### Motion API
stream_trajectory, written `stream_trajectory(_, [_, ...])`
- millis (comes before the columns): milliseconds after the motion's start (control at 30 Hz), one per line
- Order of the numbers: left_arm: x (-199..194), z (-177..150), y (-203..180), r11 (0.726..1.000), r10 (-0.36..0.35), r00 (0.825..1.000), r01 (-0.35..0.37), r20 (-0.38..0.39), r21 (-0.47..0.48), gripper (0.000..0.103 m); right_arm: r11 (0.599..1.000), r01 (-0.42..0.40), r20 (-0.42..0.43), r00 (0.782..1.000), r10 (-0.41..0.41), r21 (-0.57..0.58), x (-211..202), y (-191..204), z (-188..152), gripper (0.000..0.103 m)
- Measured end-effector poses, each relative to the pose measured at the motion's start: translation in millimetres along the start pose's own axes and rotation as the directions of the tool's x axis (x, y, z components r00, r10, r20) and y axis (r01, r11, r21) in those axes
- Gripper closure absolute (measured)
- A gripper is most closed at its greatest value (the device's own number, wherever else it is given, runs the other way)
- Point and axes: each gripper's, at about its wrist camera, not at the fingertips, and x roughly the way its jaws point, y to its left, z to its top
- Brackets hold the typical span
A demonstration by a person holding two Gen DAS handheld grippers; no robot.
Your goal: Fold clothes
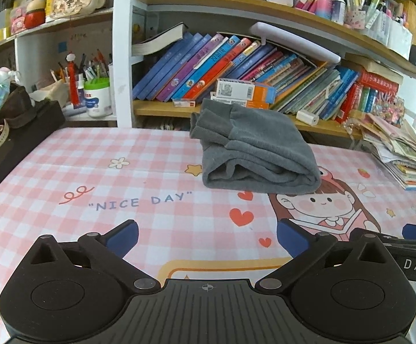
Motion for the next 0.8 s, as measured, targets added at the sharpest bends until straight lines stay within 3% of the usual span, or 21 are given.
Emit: stream_trajectory(800, [-1.6, 1.7, -0.5, 1.0, -0.019, 1.0, 0.019, -0.014, 0.016, 0.0, 1.0, 0.003, -0.009, 1.0, -0.003, 0.002, -1.8, 2.6, -0.8, 0.001])
